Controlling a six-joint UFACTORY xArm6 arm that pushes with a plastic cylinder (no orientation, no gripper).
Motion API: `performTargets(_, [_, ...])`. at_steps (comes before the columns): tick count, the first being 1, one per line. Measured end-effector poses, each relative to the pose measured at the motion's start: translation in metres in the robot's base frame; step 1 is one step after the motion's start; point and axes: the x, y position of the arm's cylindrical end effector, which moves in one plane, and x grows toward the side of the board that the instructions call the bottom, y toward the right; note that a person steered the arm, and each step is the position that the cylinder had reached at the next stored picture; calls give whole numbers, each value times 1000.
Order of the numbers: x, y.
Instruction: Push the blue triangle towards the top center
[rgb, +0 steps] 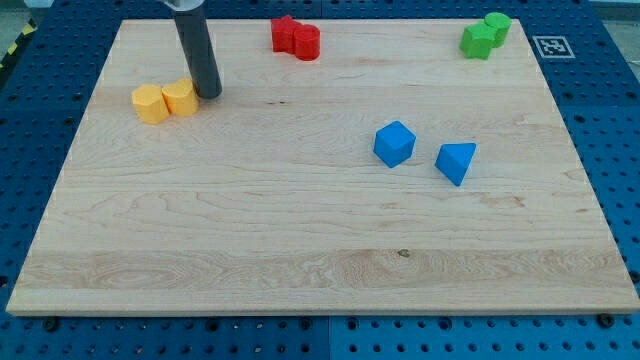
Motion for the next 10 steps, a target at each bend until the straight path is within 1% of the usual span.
performTargets(4, [3, 10])
performTargets(5, [-9, 23])
performTargets(6, [-14, 92])
performTargets(7, [12, 203])
performTargets(8, [60, 319])
performTargets(9, [108, 400])
performTargets(10, [114, 402])
